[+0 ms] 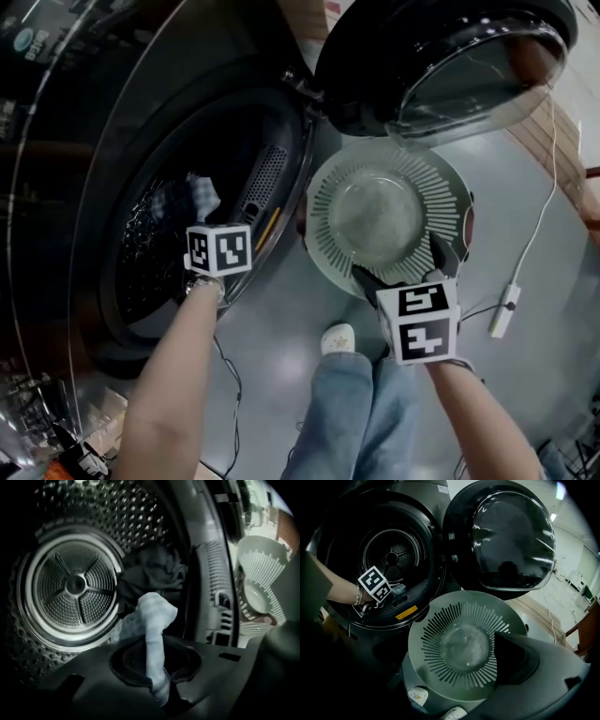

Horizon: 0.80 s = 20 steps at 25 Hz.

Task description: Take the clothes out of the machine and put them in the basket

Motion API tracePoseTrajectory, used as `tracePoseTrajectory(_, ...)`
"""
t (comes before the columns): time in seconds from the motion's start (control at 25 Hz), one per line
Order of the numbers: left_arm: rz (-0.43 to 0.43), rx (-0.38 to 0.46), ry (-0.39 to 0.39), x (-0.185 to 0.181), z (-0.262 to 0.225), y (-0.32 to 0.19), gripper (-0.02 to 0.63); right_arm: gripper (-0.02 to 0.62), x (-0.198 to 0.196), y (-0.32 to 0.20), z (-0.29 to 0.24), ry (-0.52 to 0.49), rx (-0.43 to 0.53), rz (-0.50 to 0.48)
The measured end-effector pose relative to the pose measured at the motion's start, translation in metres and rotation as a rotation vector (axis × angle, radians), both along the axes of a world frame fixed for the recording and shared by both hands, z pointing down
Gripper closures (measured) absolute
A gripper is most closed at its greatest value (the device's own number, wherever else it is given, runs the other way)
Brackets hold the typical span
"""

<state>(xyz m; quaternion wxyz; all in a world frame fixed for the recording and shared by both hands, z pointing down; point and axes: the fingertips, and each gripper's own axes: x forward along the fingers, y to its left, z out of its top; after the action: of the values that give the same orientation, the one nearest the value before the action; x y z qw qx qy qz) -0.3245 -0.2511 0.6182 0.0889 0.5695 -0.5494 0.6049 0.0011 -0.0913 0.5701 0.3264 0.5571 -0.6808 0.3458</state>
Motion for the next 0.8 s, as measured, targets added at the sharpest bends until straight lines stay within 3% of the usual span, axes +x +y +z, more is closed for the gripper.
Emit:
tracePoseTrajectory(0.16, 0.021, 0.059, 0.016, 0.014, -0.022, 0.003, 0.568, 0.028, 0.007, 0.007, -0.010, 0.004, -0.003, 0.005)
tracePoseTrajectory(0.36, 0.007, 0.122, 0.127, 0.036, -0.053, 0.010, 0.568, 0.028, 0.019, 0.014, -0.023, 0.006, 0.002, 0.025)
tracePoseTrajectory(0.8, 0.100, 0.135, 0.314, 0.115, -0.081, 0.046, 0.568, 0.028, 0.040, 0.031, -0.031, 0.012, 0.001, 0.072)
